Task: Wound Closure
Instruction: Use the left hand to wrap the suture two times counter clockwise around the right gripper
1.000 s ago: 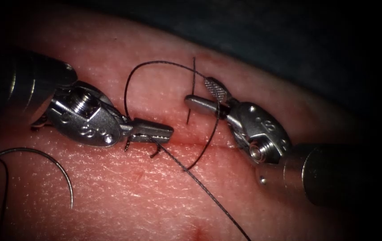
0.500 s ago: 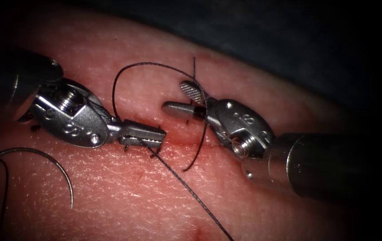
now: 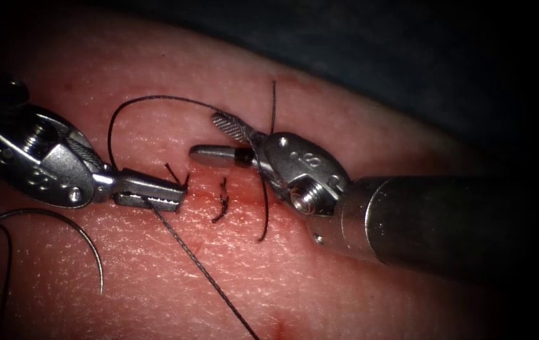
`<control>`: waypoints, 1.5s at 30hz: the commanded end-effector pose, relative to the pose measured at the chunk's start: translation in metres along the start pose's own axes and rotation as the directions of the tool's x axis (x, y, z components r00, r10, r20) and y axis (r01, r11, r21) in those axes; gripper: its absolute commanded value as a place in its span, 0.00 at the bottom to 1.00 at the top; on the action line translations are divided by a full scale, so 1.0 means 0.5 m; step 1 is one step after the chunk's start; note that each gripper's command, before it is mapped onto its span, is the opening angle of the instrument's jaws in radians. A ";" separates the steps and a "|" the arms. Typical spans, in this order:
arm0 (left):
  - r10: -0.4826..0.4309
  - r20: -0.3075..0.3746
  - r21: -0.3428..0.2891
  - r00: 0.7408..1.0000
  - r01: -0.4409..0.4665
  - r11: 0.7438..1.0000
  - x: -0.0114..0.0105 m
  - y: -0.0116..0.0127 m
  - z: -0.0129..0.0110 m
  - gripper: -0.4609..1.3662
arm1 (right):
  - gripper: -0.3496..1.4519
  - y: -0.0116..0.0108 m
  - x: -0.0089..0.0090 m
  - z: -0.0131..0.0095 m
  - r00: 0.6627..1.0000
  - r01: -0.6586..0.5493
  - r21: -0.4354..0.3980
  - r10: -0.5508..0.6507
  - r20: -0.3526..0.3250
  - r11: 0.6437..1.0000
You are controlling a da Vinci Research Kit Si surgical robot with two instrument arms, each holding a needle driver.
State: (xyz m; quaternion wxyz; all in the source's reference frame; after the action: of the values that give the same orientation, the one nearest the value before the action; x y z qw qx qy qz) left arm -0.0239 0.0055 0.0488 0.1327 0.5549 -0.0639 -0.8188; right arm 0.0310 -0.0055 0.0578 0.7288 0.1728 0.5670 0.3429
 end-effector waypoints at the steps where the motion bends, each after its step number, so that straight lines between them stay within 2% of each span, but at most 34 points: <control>1: -0.005 0.000 -0.002 1.000 0.005 1.000 0.0001 -0.0003 -0.0006 0.06 | 0.47 0.0003 0.0000 -0.0003 1.000 0.004 0.021 -0.004 0.001 1.000; 5: -0.004 -0.011 0.005 1.000 0.004 1.000 0.0007 -0.0015 -0.0021 0.06 | 0.40 0.0011 0.0001 -0.0002 1.000 0.013 0.092 -0.014 0.005 0.996; 6: -0.006 -0.012 0.004 1.000 0.006 1.000 0.0009 -0.0017 -0.0023 0.06 | 0.32 0.0014 0.0001 -0.0002 1.000 0.018 0.124 -0.019 0.007 0.992; 7: -0.007 -0.013 0.004 1.000 0.007 1.000 0.0010 -0.0020 -0.0025 0.06 | 0.19 0.0017 0.0001 -0.0001 1.000 0.027 0.151 -0.029 0.007 0.988; 8: -0.008 -0.014 0.003 1.000 0.008 1.000 0.0011 -0.0024 -0.0026 0.06 | 0.00 0.0021 0.0001 0.0000 0.999 0.038 0.199 -0.040 0.007 0.979; 11: -0.009 -0.036 -0.006 0.999 0.009 1.000 0.0012 -0.0031 -0.0027 0.06 | 0.00 0.0030 0.0002 0.0004 0.998 0.062 0.309 -0.067 0.005 0.949; 14: -0.065 -0.080 -0.029 0.995 0.063 0.998 0.0007 -0.0040 -0.0025 0.06 | 0.00 0.0031 0.0002 0.0007 0.996 0.076 0.404 -0.085 0.004 0.912; 18: -0.101 -0.134 -0.064 0.986 0.093 0.994 -0.0006 -0.0047 -0.0023 0.06 | 0.00 0.0024 0.0002 0.0006 0.994 0.100 0.437 -0.106 -0.011 0.894; 24: -0.137 -0.215 -0.125 0.967 0.112 0.986 -0.0041 -0.0043 -0.0014 0.06 | 0.00 0.0009 0.0006 0.0006 0.992 0.122 0.448 -0.102 -0.069 0.886; 29: -0.153 -0.267 -0.174 0.951 0.108 0.979 -0.0073 -0.0014 0.0026 0.06 | 0.00 -0.0008 0.0039 0.0004 0.986 0.151 0.442 -0.103 -0.130 0.884; 35: -0.154 -0.286 -0.189 0.946 0.102 0.977 -0.0081 0.0004 0.0066 0.06 | 0.00 -0.0017 0.0085 -0.0004 0.978 0.177 0.423 -0.109 -0.179 0.888; 41: -0.156 -0.283 -0.187 0.946 0.105 0.977 -0.0091 0.0001 0.0078 0.06 | 0.00 -0.0028 0.0102 -0.0009 0.974 0.181 0.419 -0.103 -0.202 0.890; 45: -0.158 -0.281 -0.188 0.947 0.107 0.976 -0.0100 0.0009 0.0104 0.06 | 0.00 -0.0035 0.0110 -0.0012 0.969 0.178 0.417 -0.084 -0.233 0.891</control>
State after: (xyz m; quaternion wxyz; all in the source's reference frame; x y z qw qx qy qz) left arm -0.0271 0.0062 0.0556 0.1315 0.6613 0.0625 -0.7358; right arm 0.0315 -0.0029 0.0525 0.6284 0.2549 0.7140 0.1742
